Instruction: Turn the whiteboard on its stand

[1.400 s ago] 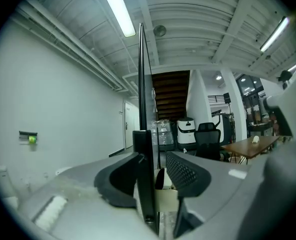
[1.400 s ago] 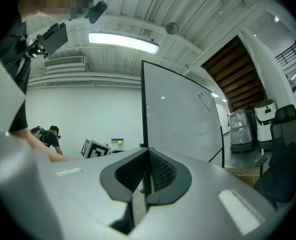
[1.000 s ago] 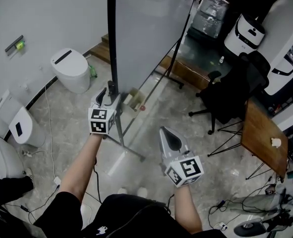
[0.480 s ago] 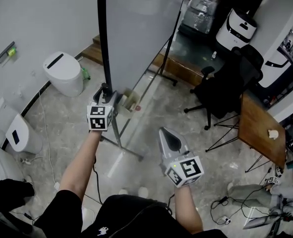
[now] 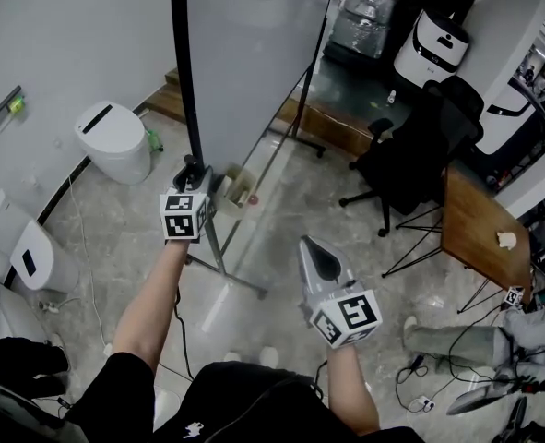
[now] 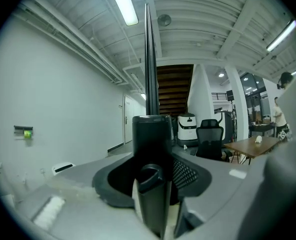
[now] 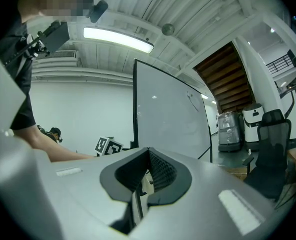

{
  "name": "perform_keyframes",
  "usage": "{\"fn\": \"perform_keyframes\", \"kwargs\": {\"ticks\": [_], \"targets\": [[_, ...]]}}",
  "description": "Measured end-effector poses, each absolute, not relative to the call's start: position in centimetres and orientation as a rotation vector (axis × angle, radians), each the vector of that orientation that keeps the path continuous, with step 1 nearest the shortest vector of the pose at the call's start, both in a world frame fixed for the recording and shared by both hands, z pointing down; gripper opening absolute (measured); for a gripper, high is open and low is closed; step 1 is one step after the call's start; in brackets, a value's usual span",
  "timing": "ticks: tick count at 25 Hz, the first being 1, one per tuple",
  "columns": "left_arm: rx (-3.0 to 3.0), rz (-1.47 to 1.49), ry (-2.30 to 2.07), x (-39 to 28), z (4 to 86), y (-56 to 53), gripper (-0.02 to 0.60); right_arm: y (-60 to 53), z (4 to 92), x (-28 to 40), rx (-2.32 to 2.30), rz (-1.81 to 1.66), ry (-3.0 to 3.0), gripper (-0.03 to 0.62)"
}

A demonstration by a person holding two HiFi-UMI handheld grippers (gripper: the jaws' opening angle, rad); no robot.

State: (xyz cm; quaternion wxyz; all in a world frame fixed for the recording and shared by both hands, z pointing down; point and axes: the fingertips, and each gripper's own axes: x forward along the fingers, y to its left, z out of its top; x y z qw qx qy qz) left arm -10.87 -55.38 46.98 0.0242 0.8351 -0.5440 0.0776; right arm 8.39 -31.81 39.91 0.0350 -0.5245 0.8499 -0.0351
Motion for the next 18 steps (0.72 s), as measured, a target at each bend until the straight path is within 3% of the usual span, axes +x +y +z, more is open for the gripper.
{"fn": "perform_keyframes", "kwargs": {"ticks": [18], "targets": [[2.561, 0.255, -1.646, -10.5, 46.5, -54.9, 0.192, -30.3, 38.9, 9.2, -1.639, -0.098, 2.611, 0.008]]}}
